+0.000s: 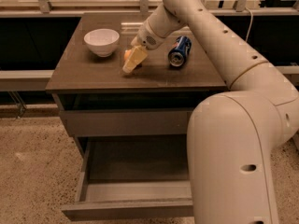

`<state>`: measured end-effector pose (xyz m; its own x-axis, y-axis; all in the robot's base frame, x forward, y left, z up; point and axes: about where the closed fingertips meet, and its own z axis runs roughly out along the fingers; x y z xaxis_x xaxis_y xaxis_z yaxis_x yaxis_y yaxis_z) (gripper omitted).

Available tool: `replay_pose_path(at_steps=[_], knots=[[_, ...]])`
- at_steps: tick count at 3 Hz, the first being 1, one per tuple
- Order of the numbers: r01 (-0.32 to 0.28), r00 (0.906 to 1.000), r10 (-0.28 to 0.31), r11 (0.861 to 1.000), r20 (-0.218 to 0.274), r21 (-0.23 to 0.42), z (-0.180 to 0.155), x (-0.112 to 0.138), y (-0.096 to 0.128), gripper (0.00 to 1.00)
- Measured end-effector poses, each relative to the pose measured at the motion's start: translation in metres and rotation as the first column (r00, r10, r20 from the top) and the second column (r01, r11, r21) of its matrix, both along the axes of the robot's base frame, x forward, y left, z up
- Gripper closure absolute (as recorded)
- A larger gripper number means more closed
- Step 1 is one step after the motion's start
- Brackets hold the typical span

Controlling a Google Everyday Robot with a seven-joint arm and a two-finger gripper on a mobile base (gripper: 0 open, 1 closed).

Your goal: Place orange can into middle drawer

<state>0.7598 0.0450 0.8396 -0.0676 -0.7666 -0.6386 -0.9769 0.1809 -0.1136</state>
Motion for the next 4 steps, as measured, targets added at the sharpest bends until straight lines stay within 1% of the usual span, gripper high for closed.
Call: replay_pose_path(at_steps=[1, 2, 3, 4], knots=[[0.007, 1.0000, -0.007, 1.000, -0.001, -0.008, -0.007, 0.001, -0.002, 0.48], [0.012, 0.9999, -0.013, 1.000, 0.011, 0.011, -0.004, 0.002, -0.008, 0.71], [-0.006, 0.9994, 0.004, 0.998, 0.035, 0.055, 0.012, -0.001, -0.019, 0.94], [-0.077, 0.9944, 0.067, 0.989, 0.081, 0.125, 0.059, -0.023, -0.041, 1.00]])
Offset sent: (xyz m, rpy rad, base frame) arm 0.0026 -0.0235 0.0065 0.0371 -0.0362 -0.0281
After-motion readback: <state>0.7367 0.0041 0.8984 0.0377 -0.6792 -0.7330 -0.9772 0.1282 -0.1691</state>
